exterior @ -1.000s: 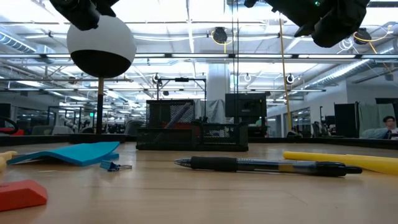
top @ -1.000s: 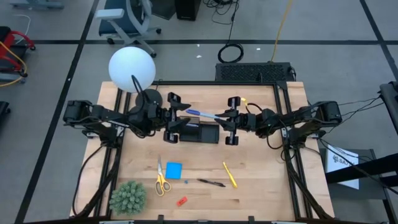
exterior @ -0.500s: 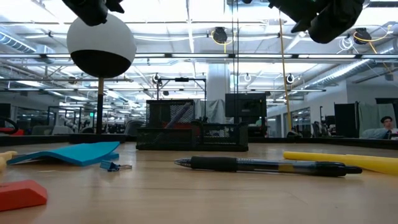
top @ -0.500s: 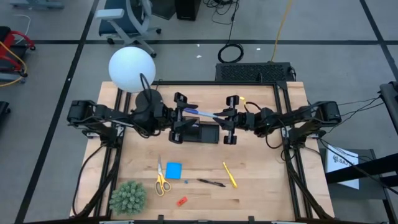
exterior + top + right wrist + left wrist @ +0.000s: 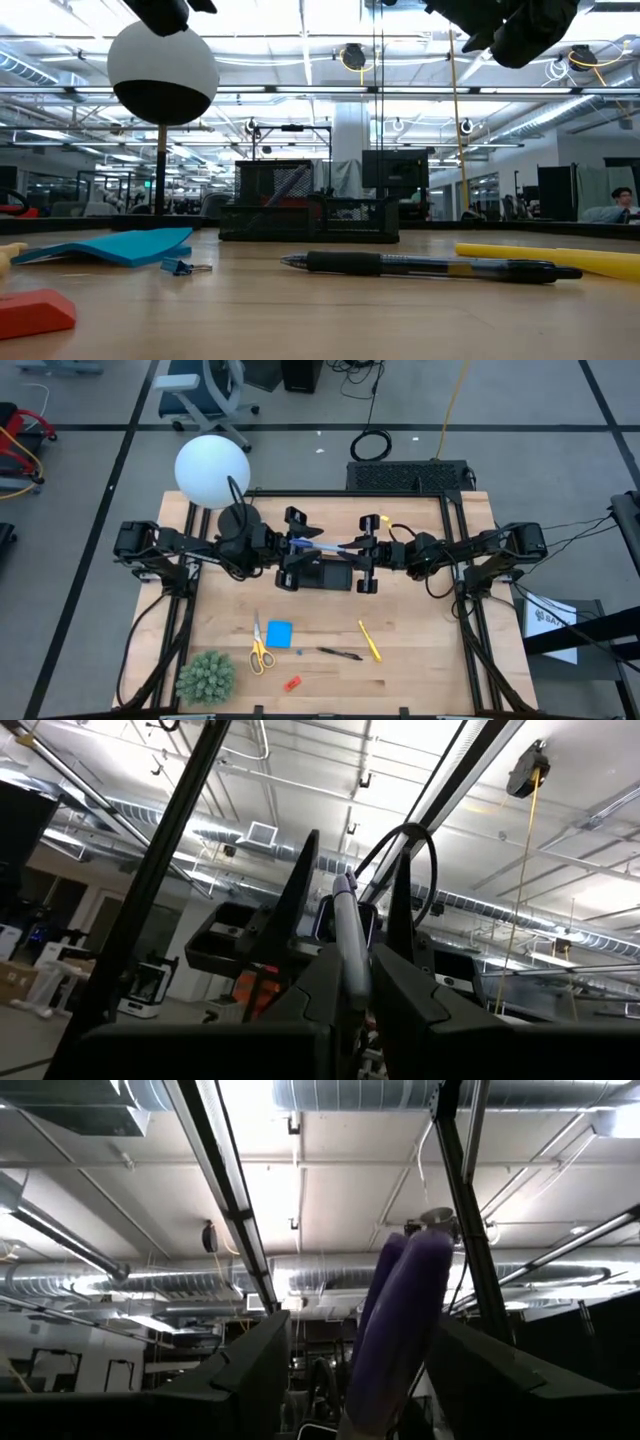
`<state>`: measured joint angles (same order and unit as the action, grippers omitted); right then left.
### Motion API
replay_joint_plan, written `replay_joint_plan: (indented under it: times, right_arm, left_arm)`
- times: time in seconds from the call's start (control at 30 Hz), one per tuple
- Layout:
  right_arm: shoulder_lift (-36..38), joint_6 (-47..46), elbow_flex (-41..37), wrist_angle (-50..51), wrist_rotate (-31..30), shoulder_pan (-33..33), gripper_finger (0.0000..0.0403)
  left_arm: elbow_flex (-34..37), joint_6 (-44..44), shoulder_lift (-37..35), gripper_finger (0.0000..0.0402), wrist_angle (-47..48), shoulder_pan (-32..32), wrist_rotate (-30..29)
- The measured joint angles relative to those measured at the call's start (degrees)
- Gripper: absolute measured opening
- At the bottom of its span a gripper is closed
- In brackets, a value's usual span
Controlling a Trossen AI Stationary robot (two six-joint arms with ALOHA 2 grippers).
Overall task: Pick and place office supplies into organizer
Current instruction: Put the blue marker pen into the black desk organizer
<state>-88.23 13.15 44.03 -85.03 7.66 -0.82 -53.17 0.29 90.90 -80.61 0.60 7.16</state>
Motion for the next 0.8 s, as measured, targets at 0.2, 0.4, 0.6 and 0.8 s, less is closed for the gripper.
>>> replay_joint_plan:
  times: [0.2, 0.4, 0.6, 0.8]
  right_arm:
    - [0.0, 0.0, 0.0, 0.06, -0.02, 0.04, 0.003]
    - [0.01, -0.03, -0.04, 1.19, -0.57, 0.04, 0.003]
    - [0.04, -0.63, -0.04, 1.81, -0.15, 0.04, 0.0054]
    - [0.0, -0.09, -0.07, 5.31, -0.24, 0.04, 0.0079]
  left_arm:
    - [0.0, -0.06, -0.01, 0.0126, 1.31, -0.04, -0.66]
    - [0.02, 1.61, -0.01, 0.0036, 1.08, -0.11, -1.39]
    - [0.02, 2.17, -0.01, 0.004, 1.13, 0.0, -2.75]
    - [0.02, 2.1, -0.01, 0.0037, 1.22, -0.02, -2.01]
